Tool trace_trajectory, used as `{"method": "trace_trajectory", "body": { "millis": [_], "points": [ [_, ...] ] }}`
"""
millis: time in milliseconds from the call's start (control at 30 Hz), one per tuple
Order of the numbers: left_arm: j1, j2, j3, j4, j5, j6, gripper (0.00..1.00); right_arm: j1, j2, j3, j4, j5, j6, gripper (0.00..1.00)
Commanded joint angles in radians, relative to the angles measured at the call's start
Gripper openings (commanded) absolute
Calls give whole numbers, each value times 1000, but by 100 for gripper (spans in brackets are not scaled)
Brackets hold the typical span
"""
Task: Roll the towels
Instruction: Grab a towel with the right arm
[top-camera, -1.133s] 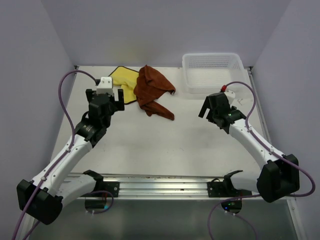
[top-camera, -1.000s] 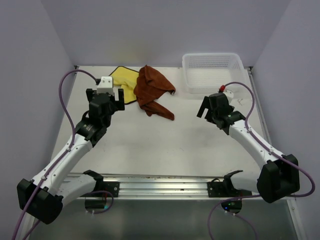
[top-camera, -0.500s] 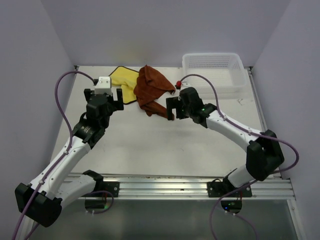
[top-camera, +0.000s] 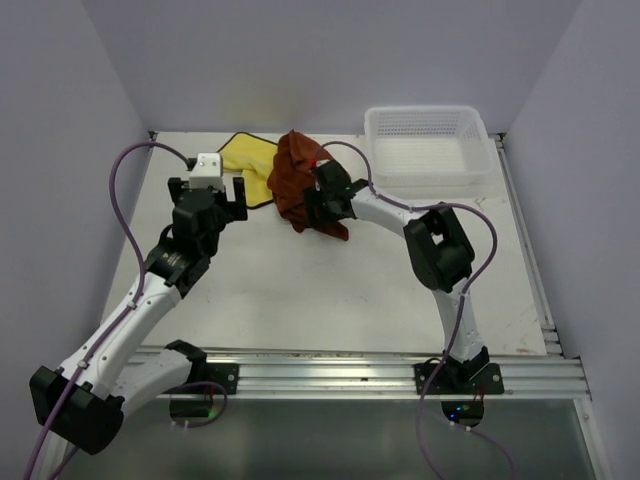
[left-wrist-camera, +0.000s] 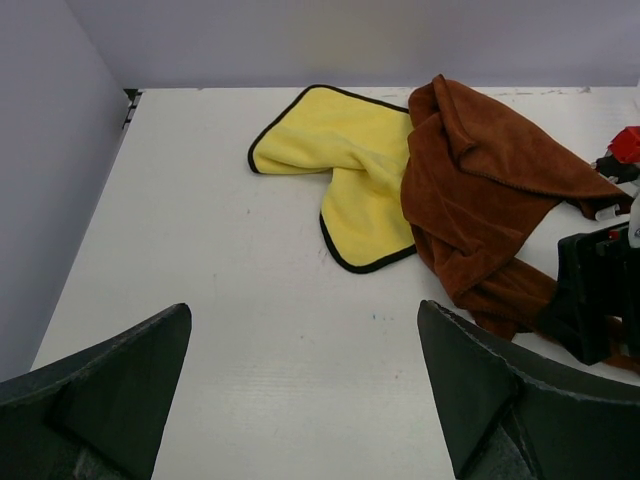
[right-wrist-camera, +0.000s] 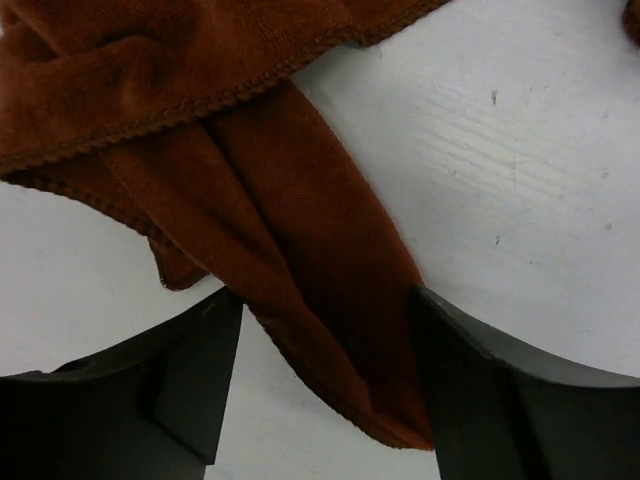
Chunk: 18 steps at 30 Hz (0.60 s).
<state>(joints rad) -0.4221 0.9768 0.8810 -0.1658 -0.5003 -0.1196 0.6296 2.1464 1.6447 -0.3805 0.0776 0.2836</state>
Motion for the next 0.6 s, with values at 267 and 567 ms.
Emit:
{"method": "trace_trajectory", "body": {
  "millis": [267,567],
  "points": [
    [0,-24,36,14,8,-3,100,7,-120,1,-70,-105,-18,0],
    [0,-29,36,14,-1,0,100,22,-520,14,-186,-174,5,0]
  ]
}}
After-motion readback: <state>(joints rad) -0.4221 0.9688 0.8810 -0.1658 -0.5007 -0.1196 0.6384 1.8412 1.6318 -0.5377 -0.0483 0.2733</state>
